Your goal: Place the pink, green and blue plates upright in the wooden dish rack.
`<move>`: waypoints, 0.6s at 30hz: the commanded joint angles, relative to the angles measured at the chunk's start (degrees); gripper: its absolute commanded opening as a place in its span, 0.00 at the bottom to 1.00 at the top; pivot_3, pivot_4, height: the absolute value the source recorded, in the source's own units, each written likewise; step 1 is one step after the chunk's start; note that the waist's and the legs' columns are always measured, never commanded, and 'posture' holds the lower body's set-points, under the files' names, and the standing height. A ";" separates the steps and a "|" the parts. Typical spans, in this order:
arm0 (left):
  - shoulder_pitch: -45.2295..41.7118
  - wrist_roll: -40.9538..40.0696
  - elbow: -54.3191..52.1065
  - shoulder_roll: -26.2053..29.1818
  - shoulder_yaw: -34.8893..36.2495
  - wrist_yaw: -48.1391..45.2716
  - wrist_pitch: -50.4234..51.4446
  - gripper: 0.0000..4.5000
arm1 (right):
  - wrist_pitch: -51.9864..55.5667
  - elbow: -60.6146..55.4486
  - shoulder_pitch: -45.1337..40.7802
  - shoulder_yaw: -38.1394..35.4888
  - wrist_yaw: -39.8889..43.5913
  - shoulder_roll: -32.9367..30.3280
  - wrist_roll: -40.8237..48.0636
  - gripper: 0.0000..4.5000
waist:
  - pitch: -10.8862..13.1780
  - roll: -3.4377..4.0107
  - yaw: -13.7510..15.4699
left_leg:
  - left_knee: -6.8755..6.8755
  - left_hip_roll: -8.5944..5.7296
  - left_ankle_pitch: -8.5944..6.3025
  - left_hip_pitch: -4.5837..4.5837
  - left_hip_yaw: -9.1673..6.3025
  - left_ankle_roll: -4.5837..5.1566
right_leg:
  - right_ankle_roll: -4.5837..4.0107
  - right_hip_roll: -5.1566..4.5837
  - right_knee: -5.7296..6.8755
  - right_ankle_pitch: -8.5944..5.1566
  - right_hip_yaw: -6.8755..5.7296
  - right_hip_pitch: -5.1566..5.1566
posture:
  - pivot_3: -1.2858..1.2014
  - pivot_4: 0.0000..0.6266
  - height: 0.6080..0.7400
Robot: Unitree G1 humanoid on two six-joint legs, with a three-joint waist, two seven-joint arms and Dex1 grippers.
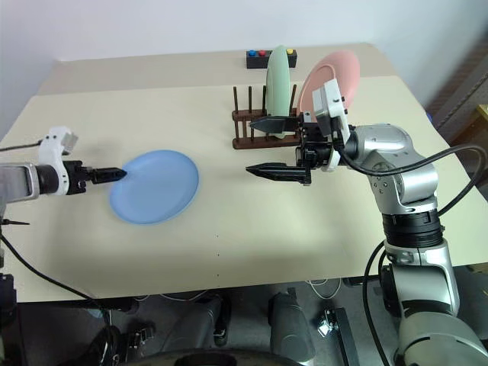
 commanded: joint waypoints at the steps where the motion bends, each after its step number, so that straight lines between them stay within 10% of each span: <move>1: -3.78 -0.18 1.57 0.32 -2.64 -2.70 3.65 1.00 | -0.49 -1.28 -0.21 -1.04 -0.65 -0.07 0.47 0.99 | 0.00 -0.01 0.22 | 0.03 0.00 0.00 -0.01 0.00 0.00 | 0.00 0.00 0.00 0.00 0.00 0.01 | 0.52 0.24 1.00; 6: -6.23 0.80 4.32 -0.62 -8.17 -5.58 6.03 0.94 | -1.20 -0.85 -0.09 -1.01 -1.21 0.26 0.11 1.00 | -0.01 -0.01 0.06 | 0.08 -0.02 0.01 -0.02 0.00 -0.02 | 0.00 -0.01 0.00 0.00 -0.01 0.04 | 0.52 0.24 1.00; 15: -6.00 1.83 6.45 -3.88 -5.61 -2.57 8.69 0.03 | -1.36 -0.82 0.81 -1.19 -1.34 -0.55 -0.60 1.00 | -0.02 -0.01 0.28 | 0.09 -0.03 0.02 -0.02 0.00 -0.04 | 0.00 -0.02 0.03 0.00 -0.01 0.03 | 0.52 0.24 1.00; 18: -6.91 1.41 6.48 -4.99 -0.98 -0.71 10.15 0.01 | -1.37 -0.64 0.65 -1.10 -1.20 -0.56 -0.84 1.00 | -0.03 -0.03 0.24 | 0.12 -0.03 0.02 -0.02 -0.01 -0.03 | 0.00 -0.02 0.03 0.00 -0.01 0.06 | 0.52 0.24 1.00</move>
